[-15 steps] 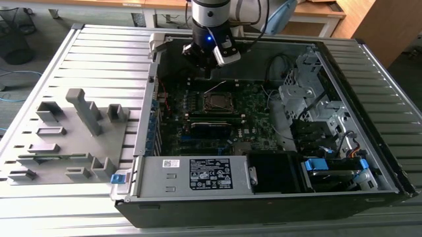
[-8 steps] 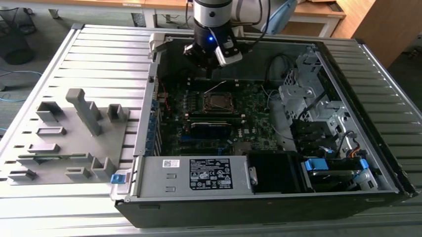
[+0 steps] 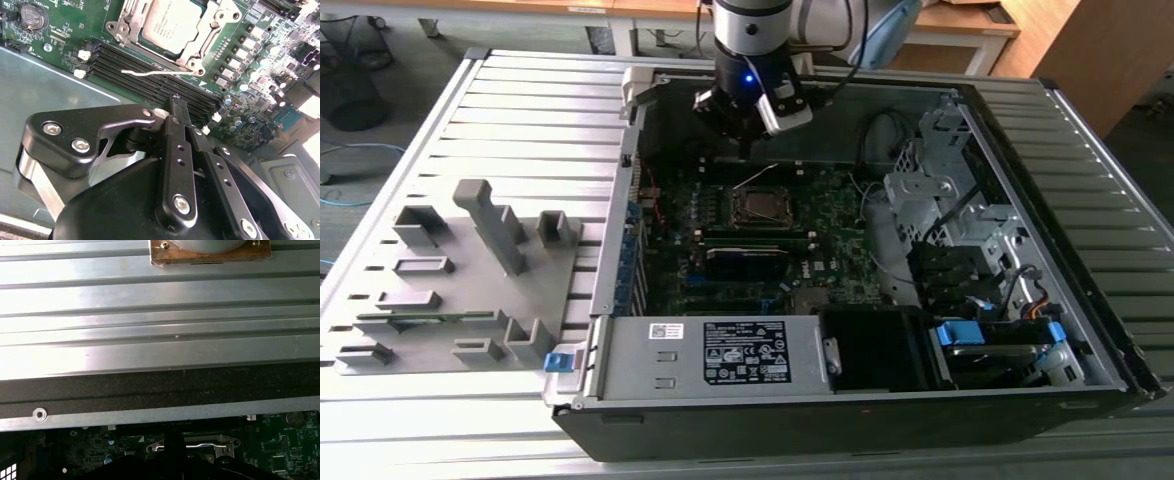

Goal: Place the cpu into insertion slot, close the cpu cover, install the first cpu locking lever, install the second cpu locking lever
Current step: 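Install the first cpu locking lever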

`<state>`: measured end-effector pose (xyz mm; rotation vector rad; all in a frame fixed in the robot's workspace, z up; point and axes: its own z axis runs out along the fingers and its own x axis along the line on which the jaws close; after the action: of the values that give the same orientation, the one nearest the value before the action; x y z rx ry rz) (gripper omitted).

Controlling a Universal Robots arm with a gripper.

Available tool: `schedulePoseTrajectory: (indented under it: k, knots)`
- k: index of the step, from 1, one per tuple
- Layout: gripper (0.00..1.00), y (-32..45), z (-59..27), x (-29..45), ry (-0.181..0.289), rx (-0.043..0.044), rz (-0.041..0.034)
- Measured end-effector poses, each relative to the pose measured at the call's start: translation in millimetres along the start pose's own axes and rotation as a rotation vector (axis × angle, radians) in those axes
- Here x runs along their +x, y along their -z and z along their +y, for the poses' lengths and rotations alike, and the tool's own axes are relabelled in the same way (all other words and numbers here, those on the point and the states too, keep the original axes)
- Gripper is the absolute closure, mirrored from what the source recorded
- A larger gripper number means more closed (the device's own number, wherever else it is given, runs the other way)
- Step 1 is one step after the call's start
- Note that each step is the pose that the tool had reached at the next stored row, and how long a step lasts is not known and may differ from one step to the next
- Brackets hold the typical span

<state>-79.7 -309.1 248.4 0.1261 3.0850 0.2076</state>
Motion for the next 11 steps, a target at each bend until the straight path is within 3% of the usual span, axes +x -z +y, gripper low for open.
schedulePoseTrajectory:
  k: [11]
  knots:
    - [0.89, -0.1, 0.0, -2.7, 0.000, 0.0000, 0.0000]
